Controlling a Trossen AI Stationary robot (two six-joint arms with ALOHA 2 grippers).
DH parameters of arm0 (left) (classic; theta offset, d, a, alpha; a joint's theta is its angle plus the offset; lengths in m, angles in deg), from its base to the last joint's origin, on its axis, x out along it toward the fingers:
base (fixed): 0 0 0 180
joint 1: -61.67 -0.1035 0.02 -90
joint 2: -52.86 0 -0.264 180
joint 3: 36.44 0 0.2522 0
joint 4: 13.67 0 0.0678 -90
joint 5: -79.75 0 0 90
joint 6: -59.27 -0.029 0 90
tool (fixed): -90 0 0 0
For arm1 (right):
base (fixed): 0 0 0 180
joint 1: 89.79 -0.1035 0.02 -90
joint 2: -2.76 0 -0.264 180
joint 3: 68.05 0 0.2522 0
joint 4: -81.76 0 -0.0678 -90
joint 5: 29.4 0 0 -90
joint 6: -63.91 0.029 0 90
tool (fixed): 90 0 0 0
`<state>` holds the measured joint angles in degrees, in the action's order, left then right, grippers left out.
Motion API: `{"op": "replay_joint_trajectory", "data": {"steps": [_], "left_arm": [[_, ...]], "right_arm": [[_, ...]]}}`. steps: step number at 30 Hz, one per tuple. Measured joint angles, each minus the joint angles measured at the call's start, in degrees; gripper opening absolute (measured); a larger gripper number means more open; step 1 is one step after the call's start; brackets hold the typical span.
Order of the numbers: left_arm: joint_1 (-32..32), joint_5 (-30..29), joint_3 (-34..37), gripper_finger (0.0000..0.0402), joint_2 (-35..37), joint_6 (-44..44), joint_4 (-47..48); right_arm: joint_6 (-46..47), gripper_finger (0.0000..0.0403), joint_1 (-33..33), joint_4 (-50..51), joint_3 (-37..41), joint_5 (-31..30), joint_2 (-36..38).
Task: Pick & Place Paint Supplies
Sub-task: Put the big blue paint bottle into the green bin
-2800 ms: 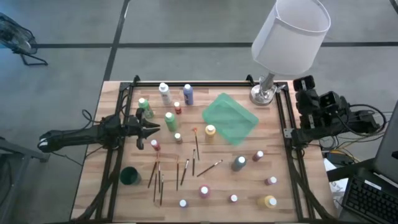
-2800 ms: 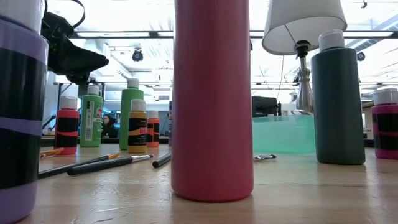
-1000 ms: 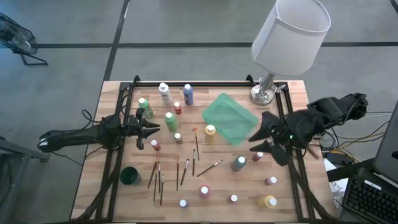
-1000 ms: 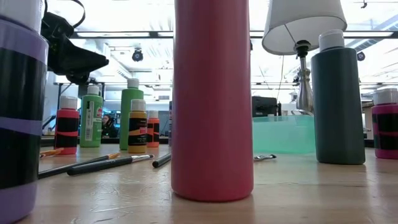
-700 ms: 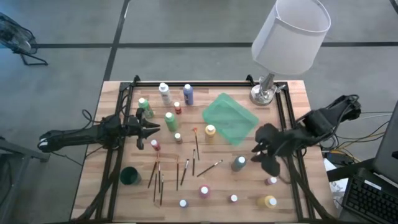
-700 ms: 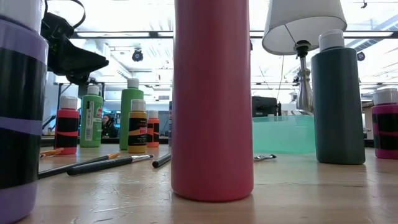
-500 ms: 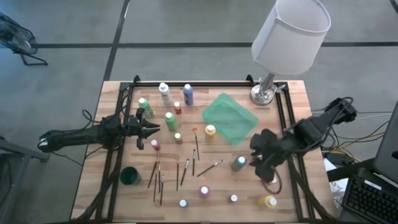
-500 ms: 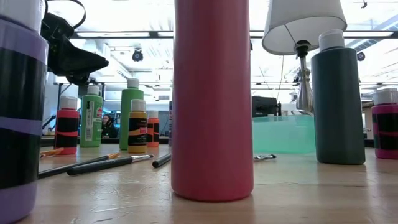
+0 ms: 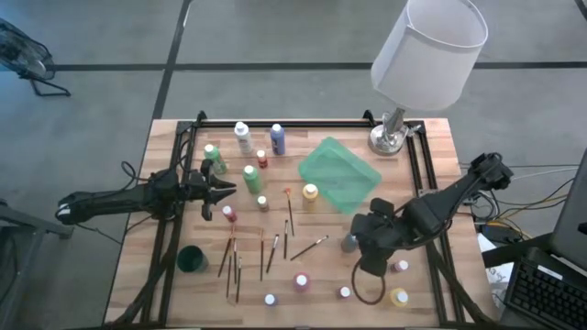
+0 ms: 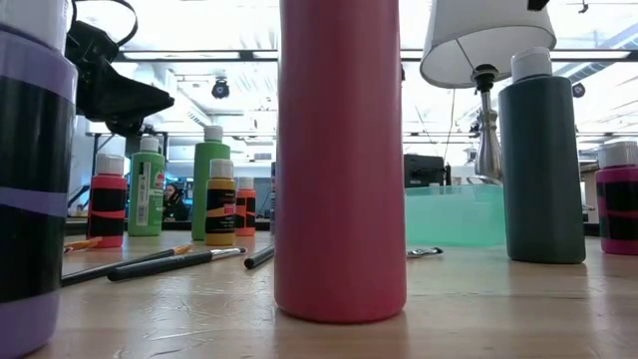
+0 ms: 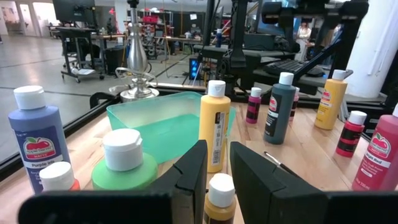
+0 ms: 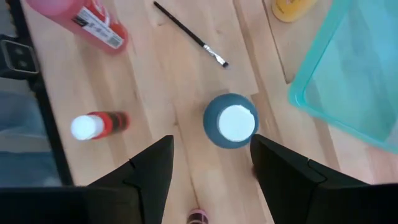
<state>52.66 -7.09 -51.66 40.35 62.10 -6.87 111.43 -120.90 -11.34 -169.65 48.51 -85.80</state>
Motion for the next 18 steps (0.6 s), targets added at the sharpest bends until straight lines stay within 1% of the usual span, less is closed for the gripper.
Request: {"op": "replay_joint_trajectory", "data": {"steps": [5, 11, 16, 18], "left_arm": [[-0.02, -0.02, 0.0, 0.0076, 0.0, 0.0, 0.04], [0.0, -0.02, -0.02, 0.0076, 0.0, 0.0, 0.04], [-0.01, -0.01, -0.01, 0.0076, 0.0, -0.02, 0.02], [0.0, -0.01, -0.01, 0.0076, 0.0, -0.02, 0.04]], "right_arm": [[-0.17, 0.0219, 0.87, 0.02, 0.0, 0.06, -1.43], [-0.17, 0.0219, 2.45, 0.02, 1.1, 0.42, -1.41], [-0.4, 0.0208, 3.88, -1.31, 4.42, 5.26, -1.17], [-1.47, 0.0203, 4.01, -1.86, 5.64, 5.96, -1.2]]}}
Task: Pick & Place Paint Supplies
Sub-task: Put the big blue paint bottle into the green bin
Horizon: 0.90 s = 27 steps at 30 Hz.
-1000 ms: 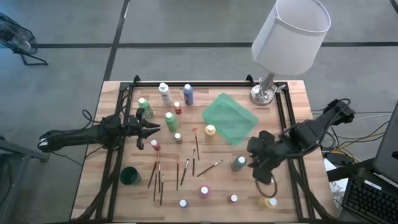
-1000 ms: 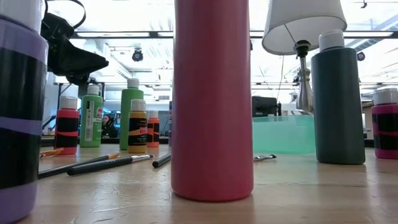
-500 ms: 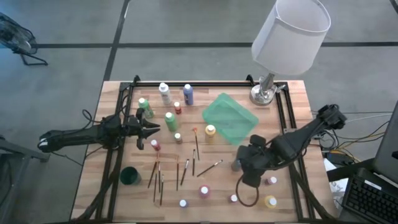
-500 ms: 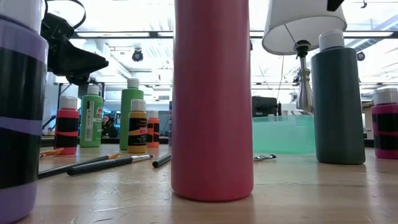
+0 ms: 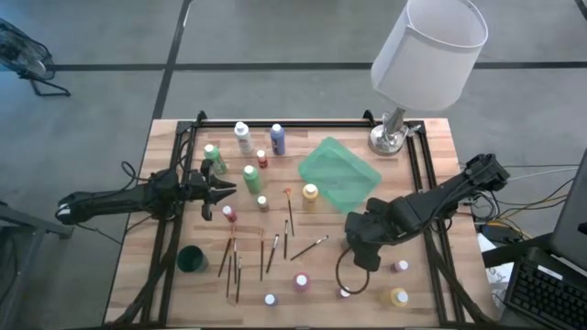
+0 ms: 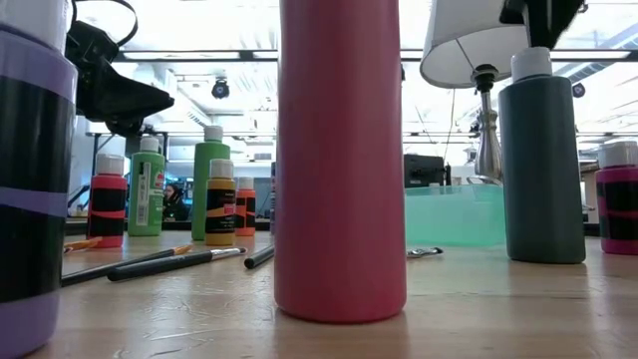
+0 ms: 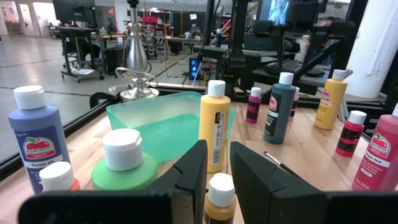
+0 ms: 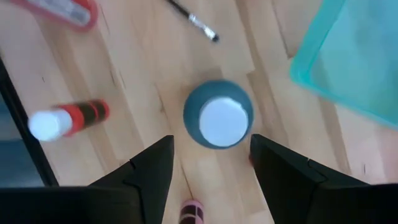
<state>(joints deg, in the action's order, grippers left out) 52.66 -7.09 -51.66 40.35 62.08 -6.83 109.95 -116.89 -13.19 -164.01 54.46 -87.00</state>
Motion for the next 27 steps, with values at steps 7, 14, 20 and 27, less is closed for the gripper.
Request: {"op": "replay_joint_trajectory", "data": {"steps": [7, 14, 20, 27], "left_arm": [[-0.02, -0.01, 0.01, 0.0076, 0.0, 0.02, 0.0], [-0.02, 0.0, 0.01, 0.0076, 0.0, 0.0, 0.01], [-0.02, -0.01, -0.01, 0.0076, 0.0, 0.01, 0.01], [0.0, -0.01, 0.01, 0.0076, 0.0, 0.0, 0.03]], "right_arm": [[-0.62, 0.0201, 0.7, -2.57, 2.72, 0.15, 0.24], [-0.64, 0.0215, 1.52, -4.91, 3.96, 0.14, 0.28], [-0.66, 0.0208, 2.25, -7.03, 6.49, 0.07, 0.31], [-0.62, 0.0184, 3.05, -7.87, 7.04, 0.13, 0.42]]}}
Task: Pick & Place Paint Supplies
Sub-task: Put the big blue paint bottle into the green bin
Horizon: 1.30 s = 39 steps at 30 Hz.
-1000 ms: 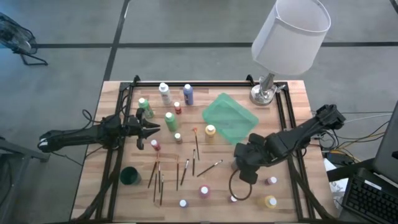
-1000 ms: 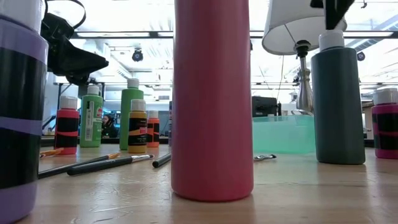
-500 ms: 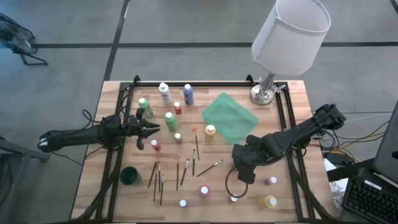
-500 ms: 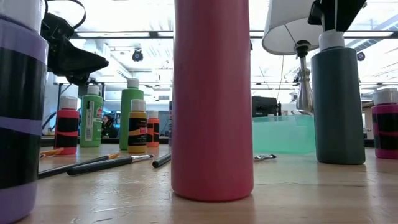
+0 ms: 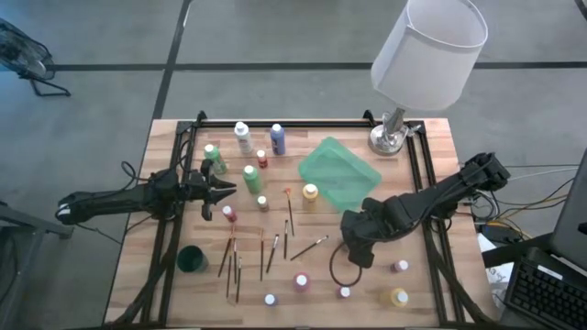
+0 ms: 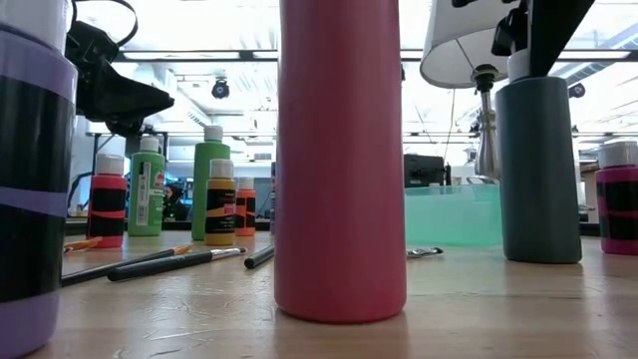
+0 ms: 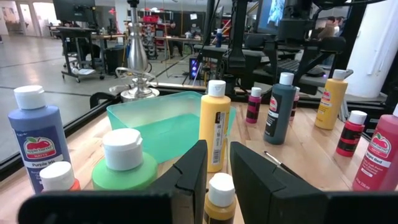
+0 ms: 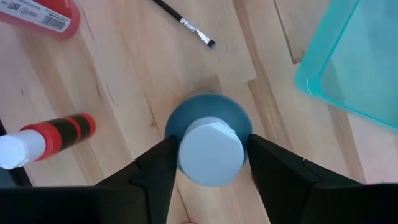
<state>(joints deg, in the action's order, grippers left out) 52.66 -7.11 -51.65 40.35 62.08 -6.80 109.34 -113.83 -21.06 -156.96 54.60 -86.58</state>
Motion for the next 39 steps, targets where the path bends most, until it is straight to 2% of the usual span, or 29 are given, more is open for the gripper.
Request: {"op": "replay_joint_trajectory", "data": {"steps": [8, 20, 26, 31, 39], "left_arm": [[-0.02, 0.0, -0.02, 0.0076, 0.0, 0.02, 0.04], [-0.01, 0.01, -0.01, 0.0076, 0.0, 0.02, 0.07], [-0.01, 0.0, -0.01, 0.0076, 0.01, 0.02, 0.07], [-0.01, 0.0, 0.0, 0.0076, 0.0, 0.02, 0.07], [-0.01, 0.0, -0.01, 0.0076, 0.0, 0.01, 0.07]], "right_arm": [[0.92, 0.0174, 0.71, 0.04, -0.35, 0.5, -0.02], [1.13, 0.0221, 1.17, -0.67, -0.31, 0.67, -0.07], [1.55, 0.0229, 2.16, -0.77, -0.23, 0.51, -0.09], [1.04, 0.0206, 2.25, -0.79, -0.23, 1.22, -0.09], [0.46, 0.0149, 2.25, -0.79, -0.23, 1.76, -0.07]]}}
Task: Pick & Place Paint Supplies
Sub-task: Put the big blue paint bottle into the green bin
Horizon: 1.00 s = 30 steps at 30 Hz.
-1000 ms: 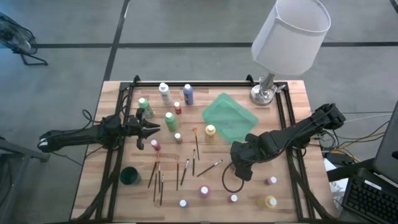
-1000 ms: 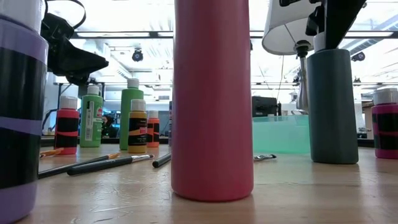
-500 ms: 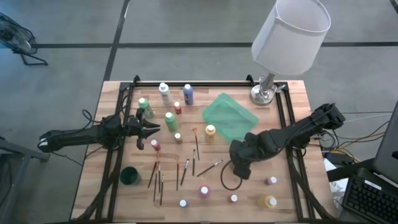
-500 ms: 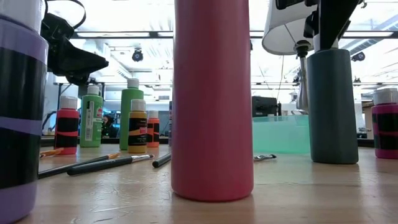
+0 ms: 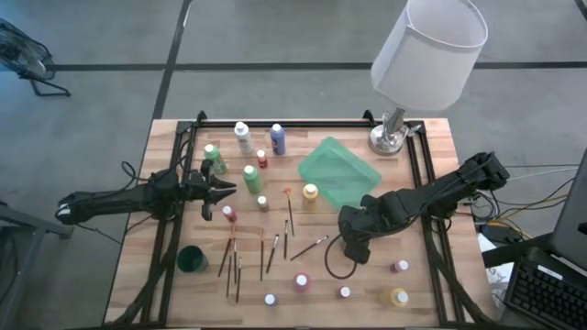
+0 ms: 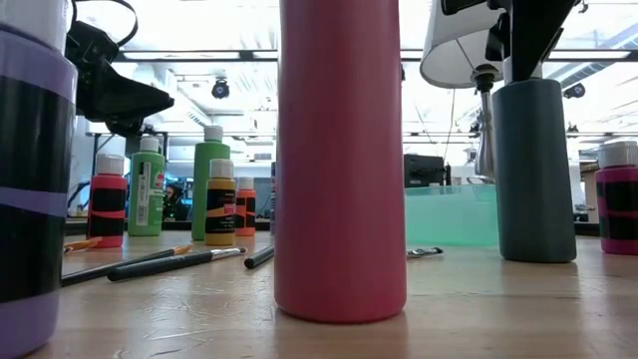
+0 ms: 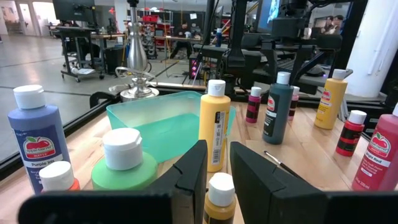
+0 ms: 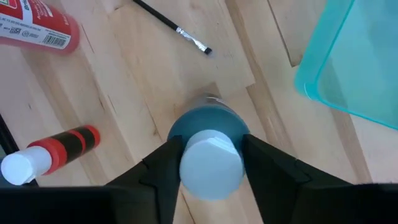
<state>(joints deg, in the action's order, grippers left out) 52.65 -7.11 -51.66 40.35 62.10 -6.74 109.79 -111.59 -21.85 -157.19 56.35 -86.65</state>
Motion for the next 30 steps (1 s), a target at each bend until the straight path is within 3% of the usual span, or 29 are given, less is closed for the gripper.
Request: {"op": "replay_joint_trajectory", "data": {"steps": [5, 14, 30], "left_arm": [[-0.01, 0.0, -0.01, 0.0076, 0.0, 0.01, 0.0], [-0.01, 0.0, 0.0, 0.0076, 0.02, 0.0, 0.0], [0.01, 0.0, 0.01, 0.0076, 0.0, -0.01, 0.0]], "right_arm": [[-0.13, 0.0115, 0.09, 0.13, -0.02, 0.56, 0.07], [-0.06, 0.0128, 0.13, 0.21, -0.02, 1.73, 0.19], [-1.24, 0.0118, 0.32, 2.78, -2.7, 2.32, 0.0]]}}
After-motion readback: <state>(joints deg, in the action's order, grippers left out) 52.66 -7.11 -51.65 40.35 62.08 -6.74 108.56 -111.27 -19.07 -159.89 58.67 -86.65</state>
